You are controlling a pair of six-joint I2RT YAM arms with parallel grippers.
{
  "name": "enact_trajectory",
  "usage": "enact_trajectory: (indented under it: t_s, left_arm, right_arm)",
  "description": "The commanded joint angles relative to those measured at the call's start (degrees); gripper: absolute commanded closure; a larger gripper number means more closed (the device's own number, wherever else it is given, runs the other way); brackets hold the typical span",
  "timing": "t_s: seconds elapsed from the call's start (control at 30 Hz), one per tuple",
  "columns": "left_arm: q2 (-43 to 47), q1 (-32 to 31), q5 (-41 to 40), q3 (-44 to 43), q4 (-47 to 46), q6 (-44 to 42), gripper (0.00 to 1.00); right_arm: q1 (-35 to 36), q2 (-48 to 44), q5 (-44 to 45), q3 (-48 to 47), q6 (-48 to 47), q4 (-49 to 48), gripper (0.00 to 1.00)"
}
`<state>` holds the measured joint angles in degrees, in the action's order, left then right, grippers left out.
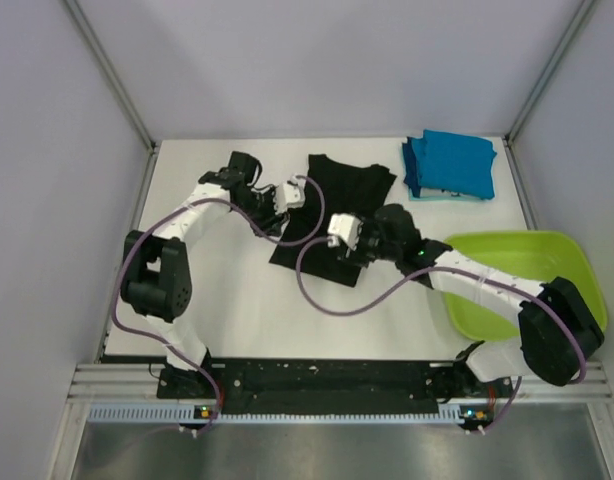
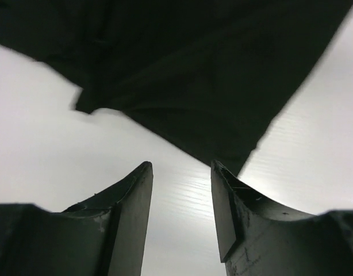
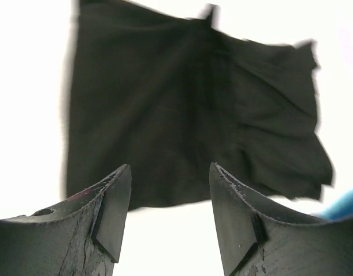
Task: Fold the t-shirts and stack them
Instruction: Grab one side of the 2/3 rectangular tshirt with both arms
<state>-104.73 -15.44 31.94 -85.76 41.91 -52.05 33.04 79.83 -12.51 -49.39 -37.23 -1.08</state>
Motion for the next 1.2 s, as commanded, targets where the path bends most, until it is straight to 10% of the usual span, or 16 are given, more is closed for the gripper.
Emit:
enact_trajectory:
  t_s: [0.0, 0.4, 0.5, 0.6, 0.67, 1.17]
  left_arm:
    - [5.32, -0.47, 4.71, 12.87, 1.69, -22.64, 0.49]
    - [3.4, -5.21, -3.11, 21.51, -12.2, -20.2, 0.41]
    - [1.37, -5.83, -5.04, 20.63, -10.36, -20.54, 0.43]
    - [0.4, -6.44, -6.98, 20.98, -10.1, -21.24, 0.58]
    - [0.05, -6.71, -8.21, 20.72, -9.05, -21.25, 0.9]
    - [22.27, -9.43, -2.07, 17.3, 33.91, -13.78, 1.0]
  right_arm:
    - [10.71, -1.96, 0.55, 7.28, -6.45, 3.8, 0.44]
    - [15.83, 9.54, 10.75, 7.73, -6.71, 1.52, 0.44]
    - [15.83, 11.48, 12.24, 6.41, -5.66, 2.92, 0.67]
    - [15.74, 9.83, 12.25, 7.02, -6.62, 2.66, 0.96]
    - [15.92, 7.89, 11.55, 7.11, -7.32, 3.62, 1.0]
    - [21.81, -19.88, -7.59, 0.79, -2.68, 38.94, 1.0]
